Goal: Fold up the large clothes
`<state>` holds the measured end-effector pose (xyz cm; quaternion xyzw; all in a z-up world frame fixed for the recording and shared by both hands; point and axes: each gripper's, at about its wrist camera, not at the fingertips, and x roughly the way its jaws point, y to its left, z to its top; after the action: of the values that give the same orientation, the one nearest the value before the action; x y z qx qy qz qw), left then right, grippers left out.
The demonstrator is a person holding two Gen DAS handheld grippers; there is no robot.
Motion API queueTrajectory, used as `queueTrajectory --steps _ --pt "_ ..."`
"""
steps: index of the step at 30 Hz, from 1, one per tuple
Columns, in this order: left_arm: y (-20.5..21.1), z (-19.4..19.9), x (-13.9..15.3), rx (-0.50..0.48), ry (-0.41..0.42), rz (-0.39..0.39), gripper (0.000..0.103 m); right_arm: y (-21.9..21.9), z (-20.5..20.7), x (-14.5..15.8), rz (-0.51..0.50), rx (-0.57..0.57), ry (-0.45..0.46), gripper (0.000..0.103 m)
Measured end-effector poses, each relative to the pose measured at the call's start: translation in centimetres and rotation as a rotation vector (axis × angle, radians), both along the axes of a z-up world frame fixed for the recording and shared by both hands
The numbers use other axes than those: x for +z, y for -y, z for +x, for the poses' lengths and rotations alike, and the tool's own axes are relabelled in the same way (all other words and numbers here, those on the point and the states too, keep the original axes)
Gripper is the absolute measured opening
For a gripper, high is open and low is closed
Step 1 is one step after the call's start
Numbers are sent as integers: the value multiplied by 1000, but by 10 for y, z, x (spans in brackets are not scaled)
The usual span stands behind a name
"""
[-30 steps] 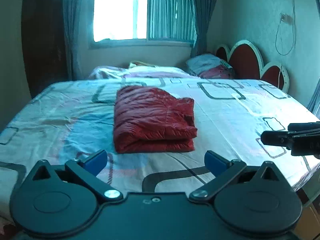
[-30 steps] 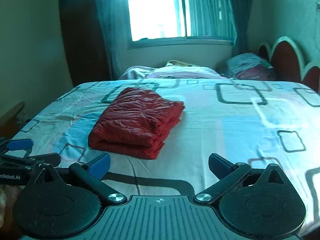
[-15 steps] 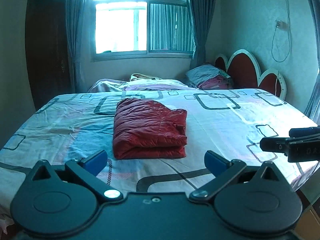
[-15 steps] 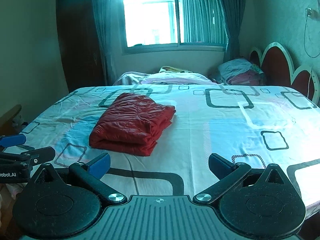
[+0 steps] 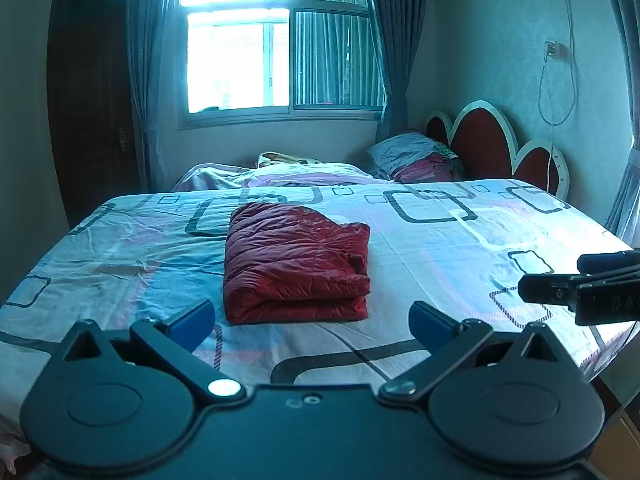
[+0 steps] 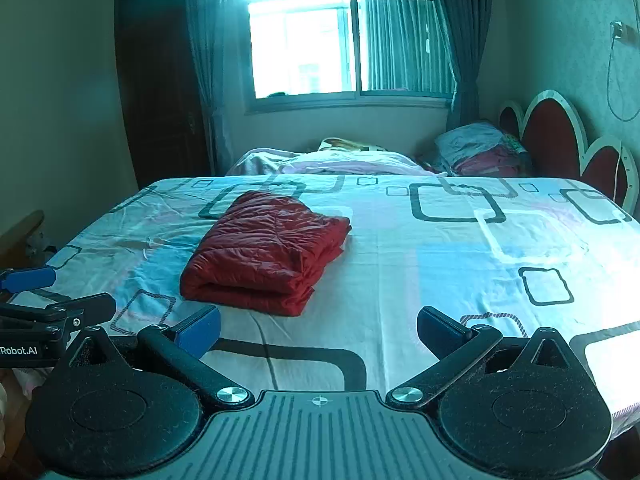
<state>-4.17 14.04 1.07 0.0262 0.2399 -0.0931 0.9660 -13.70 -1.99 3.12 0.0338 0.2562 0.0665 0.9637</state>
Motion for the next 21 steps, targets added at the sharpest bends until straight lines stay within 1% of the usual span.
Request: queueTrajectory --steps 21 --pt "-6 2 2 2 11 7 103 8 1 6 0 21 4 103"
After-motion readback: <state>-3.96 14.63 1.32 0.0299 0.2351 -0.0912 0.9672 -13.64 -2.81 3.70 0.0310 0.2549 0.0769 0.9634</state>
